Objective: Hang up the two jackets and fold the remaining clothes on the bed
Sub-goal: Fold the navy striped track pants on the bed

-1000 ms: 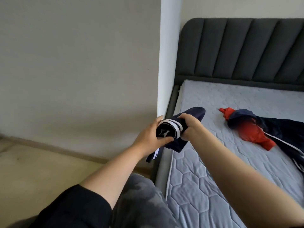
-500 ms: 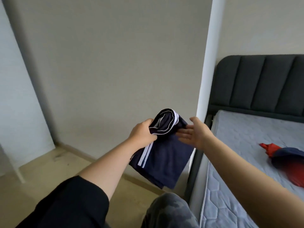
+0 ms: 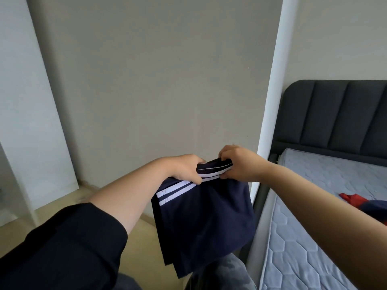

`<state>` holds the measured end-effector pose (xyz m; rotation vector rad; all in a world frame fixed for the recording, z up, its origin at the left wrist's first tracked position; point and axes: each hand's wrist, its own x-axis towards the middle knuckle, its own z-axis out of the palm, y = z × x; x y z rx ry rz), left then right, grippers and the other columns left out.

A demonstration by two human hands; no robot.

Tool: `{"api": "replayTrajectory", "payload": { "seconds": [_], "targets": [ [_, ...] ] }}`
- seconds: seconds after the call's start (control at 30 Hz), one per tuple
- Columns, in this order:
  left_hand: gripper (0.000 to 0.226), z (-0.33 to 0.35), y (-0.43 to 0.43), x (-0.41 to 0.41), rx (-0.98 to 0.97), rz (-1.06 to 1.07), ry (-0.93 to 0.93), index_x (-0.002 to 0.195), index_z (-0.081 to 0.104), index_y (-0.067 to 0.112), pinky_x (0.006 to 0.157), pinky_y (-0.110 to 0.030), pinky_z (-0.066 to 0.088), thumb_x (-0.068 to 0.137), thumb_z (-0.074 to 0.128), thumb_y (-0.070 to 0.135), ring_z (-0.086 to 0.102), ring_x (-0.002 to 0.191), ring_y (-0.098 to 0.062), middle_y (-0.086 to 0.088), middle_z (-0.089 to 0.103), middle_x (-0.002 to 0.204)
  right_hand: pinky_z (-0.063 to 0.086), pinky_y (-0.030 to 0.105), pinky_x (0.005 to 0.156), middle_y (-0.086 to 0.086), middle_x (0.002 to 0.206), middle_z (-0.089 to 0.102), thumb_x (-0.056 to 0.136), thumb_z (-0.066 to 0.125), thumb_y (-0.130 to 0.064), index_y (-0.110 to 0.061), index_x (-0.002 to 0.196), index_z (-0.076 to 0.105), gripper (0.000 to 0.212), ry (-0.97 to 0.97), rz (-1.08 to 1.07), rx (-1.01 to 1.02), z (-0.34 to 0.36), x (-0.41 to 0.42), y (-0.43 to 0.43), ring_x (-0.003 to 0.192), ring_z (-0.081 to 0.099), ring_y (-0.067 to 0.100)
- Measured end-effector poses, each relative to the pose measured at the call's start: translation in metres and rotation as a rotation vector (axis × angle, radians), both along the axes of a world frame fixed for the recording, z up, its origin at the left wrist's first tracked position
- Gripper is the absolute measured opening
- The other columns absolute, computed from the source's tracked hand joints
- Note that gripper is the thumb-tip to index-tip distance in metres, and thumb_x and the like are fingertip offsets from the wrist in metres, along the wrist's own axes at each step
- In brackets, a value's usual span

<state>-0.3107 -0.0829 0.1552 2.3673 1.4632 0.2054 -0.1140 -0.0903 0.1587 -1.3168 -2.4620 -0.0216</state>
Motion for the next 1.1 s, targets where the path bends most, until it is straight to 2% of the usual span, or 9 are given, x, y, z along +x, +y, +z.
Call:
{"api": "replayTrajectory", "payload": {
  "seconds": [0.07, 0.17, 0.33, 0.47, 0.57, 0.67, 0.77, 0.97, 1.1],
  "targets": [
    [0.022, 0.002, -0.002, 0.003, -0.003, -0.03, 0.006, 0.092, 0.06, 0.023, 0.059, -0.021, 0.045, 0.073, 0.061, 0.011, 0.055, 0.067, -0.009, 0.008, 0.062, 0.078, 0.045, 0.033, 0.07, 0.001, 0.086, 0.058, 0.078, 0.071, -0.038, -0.005, 0.083, 0.061, 0.034, -0.022, -0.099, -0.103, 0.006, 0.008, 0.003, 0.08, 0.054, 0.02],
    [0.019, 0.008, -0.003, 0.008, 0.015, -0.054, 0.03, 0.085, 0.059, 0.025, 0.053, -0.016, 0.043, 0.073, 0.061, 0.009, 0.055, 0.064, -0.008, 0.009, 0.06, 0.074, 0.028, 0.028, 0.052, -0.001, 0.058, 0.038, 0.076, 0.07, -0.046, -0.01, 0.057, 0.043, 0.048, 0.095, -0.148, -0.171, 0.006, 0.011, 0.001, 0.056, 0.035, 0.016],
    [0.022, 0.009, -0.002, 0.008, -0.036, -0.067, 0.032, 0.081, 0.058, 0.03, 0.045, -0.01, 0.04, 0.073, 0.06, 0.01, 0.055, 0.056, -0.002, 0.012, 0.06, 0.069, 0.042, 0.022, 0.068, -0.003, 0.087, 0.058, 0.075, 0.073, -0.045, -0.017, 0.096, 0.06, 0.037, 0.16, -0.095, -0.312, 0.006, 0.008, -0.004, 0.078, 0.054, 0.011],
    [0.022, -0.001, -0.001, 0.006, -0.012, -0.039, -0.032, 0.087, 0.055, 0.033, 0.052, -0.013, 0.042, 0.074, 0.066, 0.019, 0.06, 0.068, -0.004, 0.016, 0.061, 0.077, 0.036, 0.026, 0.059, 0.002, 0.068, 0.052, 0.078, 0.071, -0.042, 0.001, 0.079, 0.062, 0.044, 0.238, -0.147, -0.354, 0.007, 0.011, -0.002, 0.062, 0.047, 0.014],
    [0.042, -0.019, -0.001, -0.001, -0.019, -0.011, -0.043, 0.102, 0.053, 0.03, 0.068, -0.02, 0.048, 0.068, 0.077, 0.026, 0.061, 0.083, -0.005, 0.016, 0.062, 0.091, 0.034, 0.026, 0.056, 0.002, 0.064, 0.048, 0.075, 0.074, -0.043, 0.004, 0.075, 0.06, 0.049, 0.344, -0.175, -0.339, 0.005, 0.014, 0.003, 0.059, 0.044, 0.014],
    [0.038, -0.033, 0.003, -0.013, -0.026, -0.007, 0.115, 0.103, 0.054, 0.023, 0.057, -0.014, 0.046, 0.07, 0.07, 0.013, 0.06, 0.072, -0.005, 0.011, 0.062, 0.084, 0.038, 0.027, 0.058, 0.001, 0.067, 0.053, 0.074, 0.072, -0.047, -0.001, 0.079, 0.063, 0.047, 0.219, -0.202, -0.307, -0.005, 0.018, 0.008, 0.062, 0.048, 0.015],
    [0.016, -0.039, 0.01, -0.033, 0.052, 0.069, 0.246, 0.084, 0.055, 0.019, 0.047, -0.019, 0.041, 0.072, 0.062, 0.01, 0.057, 0.061, -0.013, 0.005, 0.059, 0.069, 0.042, 0.03, 0.065, 0.001, 0.079, 0.059, 0.077, 0.07, -0.046, -0.01, 0.089, 0.064, 0.039, 0.049, -0.209, -0.237, -0.018, 0.018, 0.018, 0.075, 0.053, 0.018],
    [0.016, -0.056, 0.045, -0.069, 0.13, 0.17, 0.207, 0.061, 0.046, 0.019, 0.049, -0.025, 0.033, 0.071, 0.056, 0.011, 0.048, 0.059, -0.019, 0.003, 0.05, 0.061, 0.036, 0.028, 0.059, -0.006, 0.078, 0.048, 0.076, 0.07, -0.039, -0.019, 0.084, 0.051, 0.028, -0.176, -0.163, -0.215, -0.038, -0.02, 0.056, 0.078, 0.049, 0.019],
    [0.016, -0.079, 0.095, -0.103, 0.132, 0.214, 0.155, 0.057, 0.044, 0.018, 0.045, -0.024, 0.03, 0.069, 0.054, 0.012, 0.046, 0.056, -0.017, 0.004, 0.049, 0.057, 0.035, 0.026, 0.07, -0.008, 0.091, 0.046, 0.075, 0.07, -0.032, -0.023, 0.106, 0.054, 0.036, -0.247, -0.144, -0.35, -0.07, -0.056, 0.112, 0.087, 0.046, 0.018]
  ]
}}
